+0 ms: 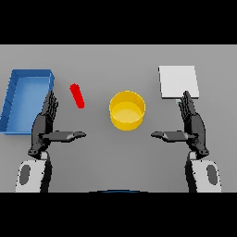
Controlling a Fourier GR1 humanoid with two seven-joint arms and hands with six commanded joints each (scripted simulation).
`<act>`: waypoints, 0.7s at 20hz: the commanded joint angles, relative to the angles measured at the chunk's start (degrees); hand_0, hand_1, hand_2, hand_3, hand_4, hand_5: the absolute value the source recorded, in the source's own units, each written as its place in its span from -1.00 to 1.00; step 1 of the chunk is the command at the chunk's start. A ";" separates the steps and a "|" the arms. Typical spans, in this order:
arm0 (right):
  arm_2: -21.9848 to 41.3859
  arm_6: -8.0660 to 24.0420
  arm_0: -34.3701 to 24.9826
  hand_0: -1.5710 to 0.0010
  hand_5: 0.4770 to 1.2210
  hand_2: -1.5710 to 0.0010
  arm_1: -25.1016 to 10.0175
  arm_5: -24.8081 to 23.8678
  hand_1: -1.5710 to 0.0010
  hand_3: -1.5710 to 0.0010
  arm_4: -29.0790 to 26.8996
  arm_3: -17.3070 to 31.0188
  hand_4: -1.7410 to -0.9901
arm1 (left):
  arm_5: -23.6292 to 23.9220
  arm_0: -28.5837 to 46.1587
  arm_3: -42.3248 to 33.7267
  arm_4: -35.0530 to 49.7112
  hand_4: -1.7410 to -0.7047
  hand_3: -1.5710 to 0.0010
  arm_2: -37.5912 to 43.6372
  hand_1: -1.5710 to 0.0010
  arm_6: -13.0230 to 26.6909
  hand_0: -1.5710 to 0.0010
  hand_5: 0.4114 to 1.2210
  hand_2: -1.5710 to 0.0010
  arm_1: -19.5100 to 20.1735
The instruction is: Pick up the red beaker and tilt it to pour out 1 green nut into yellow bowl. Pick up the yellow bowl and place it on the metallic measuring scale.
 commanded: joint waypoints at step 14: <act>7.74 -4.70 8.23 1.00 -0.68 1.00 -3.18 -5.15 1.00 1.00 17.04 -8.75 0.49 | -2.26 5.13 -7.87 -4.84 0.11 1.00 -4.03 1.00 1.90 1.00 -0.53 1.00 5.26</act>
